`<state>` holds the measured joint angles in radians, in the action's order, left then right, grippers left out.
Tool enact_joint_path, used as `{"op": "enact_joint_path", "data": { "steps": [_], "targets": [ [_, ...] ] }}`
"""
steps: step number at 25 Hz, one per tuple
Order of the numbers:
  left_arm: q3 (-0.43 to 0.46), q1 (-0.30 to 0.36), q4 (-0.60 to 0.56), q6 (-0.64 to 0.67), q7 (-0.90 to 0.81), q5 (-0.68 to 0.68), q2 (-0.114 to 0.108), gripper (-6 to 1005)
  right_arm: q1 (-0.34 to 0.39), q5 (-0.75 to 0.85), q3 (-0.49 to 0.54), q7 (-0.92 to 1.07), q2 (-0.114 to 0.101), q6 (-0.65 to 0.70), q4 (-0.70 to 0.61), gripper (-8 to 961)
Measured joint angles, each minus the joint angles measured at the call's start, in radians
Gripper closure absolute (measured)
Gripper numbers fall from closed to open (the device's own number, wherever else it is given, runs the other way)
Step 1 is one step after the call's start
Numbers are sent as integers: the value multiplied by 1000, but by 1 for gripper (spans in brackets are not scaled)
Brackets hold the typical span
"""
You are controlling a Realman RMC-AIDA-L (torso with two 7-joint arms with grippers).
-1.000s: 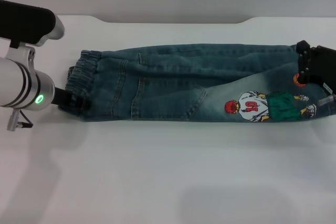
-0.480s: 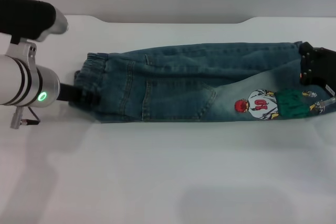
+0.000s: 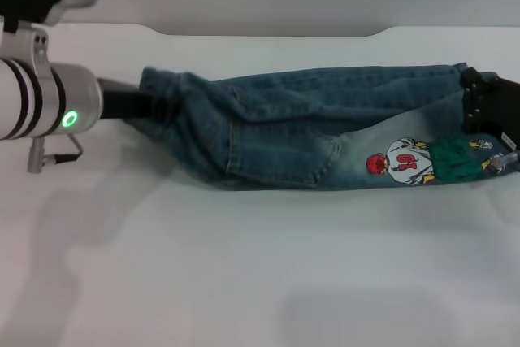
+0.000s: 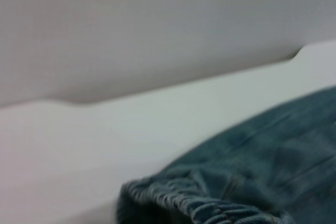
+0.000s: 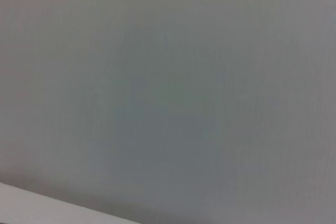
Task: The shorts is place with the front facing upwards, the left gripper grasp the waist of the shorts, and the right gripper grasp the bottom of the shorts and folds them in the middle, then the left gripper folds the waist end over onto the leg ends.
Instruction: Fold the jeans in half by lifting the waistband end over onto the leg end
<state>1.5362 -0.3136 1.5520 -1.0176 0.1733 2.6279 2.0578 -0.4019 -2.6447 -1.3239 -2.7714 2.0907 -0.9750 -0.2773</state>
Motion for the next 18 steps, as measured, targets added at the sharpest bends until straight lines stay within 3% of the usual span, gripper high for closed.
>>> {"op": "enact_joint_path", "data": {
  "steps": [3,10,18],
  "targets": [
    [2,24,59,47,66,-118,-1,689,-11,1,-4,17,0,4,10,954],
    [-3,16,117,49,89,-155,-1,765,-49,2,-48,69,0,34,10,954],
    [-12,6,213,65,112,-183,2,818,-126,1,-182,182,0,144,-6,953]
  ]
}}
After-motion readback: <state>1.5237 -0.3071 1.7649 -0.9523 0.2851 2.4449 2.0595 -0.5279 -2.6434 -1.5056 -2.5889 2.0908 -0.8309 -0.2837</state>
